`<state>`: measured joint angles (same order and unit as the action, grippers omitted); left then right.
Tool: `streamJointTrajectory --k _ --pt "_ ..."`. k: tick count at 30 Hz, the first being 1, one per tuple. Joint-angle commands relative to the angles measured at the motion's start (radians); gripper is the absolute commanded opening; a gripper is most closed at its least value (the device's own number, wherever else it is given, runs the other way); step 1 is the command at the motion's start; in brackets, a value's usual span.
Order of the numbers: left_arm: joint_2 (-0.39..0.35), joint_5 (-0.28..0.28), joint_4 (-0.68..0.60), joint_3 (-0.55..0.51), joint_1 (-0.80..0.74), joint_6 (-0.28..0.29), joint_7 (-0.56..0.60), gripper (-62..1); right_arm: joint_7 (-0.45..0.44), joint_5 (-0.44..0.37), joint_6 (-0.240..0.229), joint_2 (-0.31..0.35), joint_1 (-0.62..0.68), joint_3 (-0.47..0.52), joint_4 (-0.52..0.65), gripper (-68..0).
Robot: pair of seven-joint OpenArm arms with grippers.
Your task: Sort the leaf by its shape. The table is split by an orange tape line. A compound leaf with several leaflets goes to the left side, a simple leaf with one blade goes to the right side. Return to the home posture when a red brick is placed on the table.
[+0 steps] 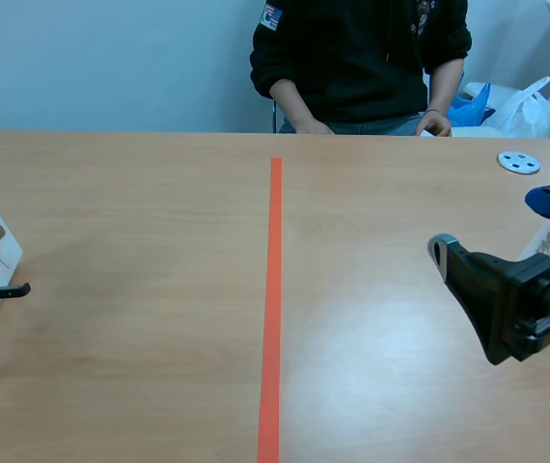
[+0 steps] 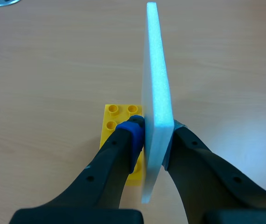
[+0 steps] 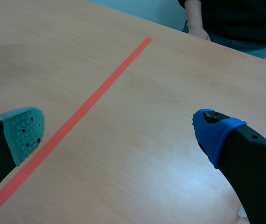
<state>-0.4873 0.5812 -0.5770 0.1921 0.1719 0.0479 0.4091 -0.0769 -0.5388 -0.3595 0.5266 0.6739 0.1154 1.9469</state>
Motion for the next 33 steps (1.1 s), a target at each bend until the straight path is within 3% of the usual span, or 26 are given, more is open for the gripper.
streamJointTrajectory --k 1,7,10,14,19,26,33 --pt "-0.006 0.007 -0.024 0.001 0.011 -0.001 0.018 -56.3 -0.019 -0.007 0.000 0.011 -0.012 0.002 0.005 0.4" --pt "-0.007 0.007 -0.024 0.025 0.011 0.003 0.007 -46.1 -0.019 -0.007 0.000 0.011 -0.012 0.002 0.005 0.4" --pt "-0.007 0.007 -0.024 0.033 0.011 0.006 -0.009 -37.9 -0.019 -0.007 0.000 0.011 -0.012 0.002 0.005 0.4" --pt "-0.012 0.007 -0.024 0.034 0.011 0.007 -0.002 -22.5 -0.019 -0.007 0.000 0.011 -0.013 0.002 0.005 0.4" --pt "-0.033 0.007 -0.037 0.034 0.005 0.011 0.021 1.4 -0.019 -0.007 0.000 0.011 -0.012 0.002 0.005 0.4" --pt "-0.100 0.007 -0.156 0.034 -0.095 0.018 0.021 1.4 -0.023 -0.007 0.000 0.011 -0.012 0.002 0.005 0.4" --pt "-0.171 0.007 -0.368 -0.001 -0.278 0.018 0.013 1.4 -0.023 -0.007 0.000 0.011 -0.013 0.002 0.005 0.4"
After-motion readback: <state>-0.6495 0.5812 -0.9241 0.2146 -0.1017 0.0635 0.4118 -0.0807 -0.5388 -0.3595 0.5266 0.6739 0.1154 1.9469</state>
